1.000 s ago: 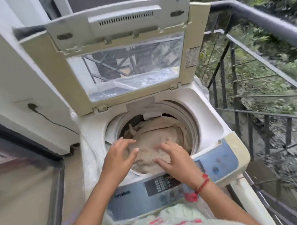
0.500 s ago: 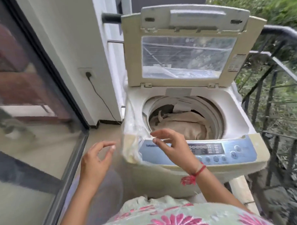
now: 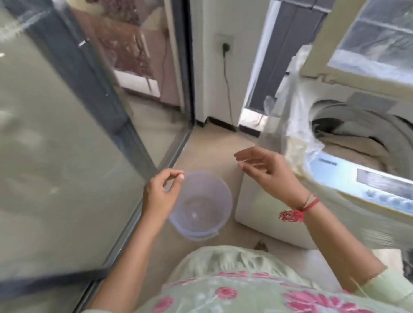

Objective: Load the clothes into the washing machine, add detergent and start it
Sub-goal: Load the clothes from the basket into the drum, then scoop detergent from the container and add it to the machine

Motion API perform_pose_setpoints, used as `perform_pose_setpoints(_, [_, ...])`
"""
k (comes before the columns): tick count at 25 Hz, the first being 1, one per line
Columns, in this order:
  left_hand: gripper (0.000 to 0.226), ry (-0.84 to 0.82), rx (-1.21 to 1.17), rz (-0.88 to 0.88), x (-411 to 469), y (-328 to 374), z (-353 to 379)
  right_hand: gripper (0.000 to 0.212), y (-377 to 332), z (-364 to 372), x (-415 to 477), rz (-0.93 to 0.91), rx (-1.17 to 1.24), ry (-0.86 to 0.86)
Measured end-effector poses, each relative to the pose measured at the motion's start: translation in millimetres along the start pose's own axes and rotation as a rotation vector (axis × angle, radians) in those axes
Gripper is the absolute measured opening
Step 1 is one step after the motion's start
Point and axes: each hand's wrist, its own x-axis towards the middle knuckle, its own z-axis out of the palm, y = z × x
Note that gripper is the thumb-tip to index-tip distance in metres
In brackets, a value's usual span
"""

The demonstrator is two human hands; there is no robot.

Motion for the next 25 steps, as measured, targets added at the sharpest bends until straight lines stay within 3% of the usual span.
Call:
perform_pose_setpoints(6, [0.009, -0.021, 0.059, -0.118, -4, -25, -29, 0.019, 5, 31, -13, 0.033, 0.043, -0.022])
perform_pose_setpoints(12, [0.014, -0.039, 0.061, -0.095, 9, -2, -5, 0.018, 30, 0, -29, 0.068, 0.033, 0.022])
perform_pose_setpoints(19, [0.012, -0.104, -0.032, 0.052, 8, 73, 113, 0.016, 85, -99, -84, 0.048, -0.076, 0.121])
perform_pose_setpoints(25, [0.009, -0.25, -0.158, 0.19, -16, 161, 265, 0.015, 150, -217, -146, 0.167, -0.126, 0.375])
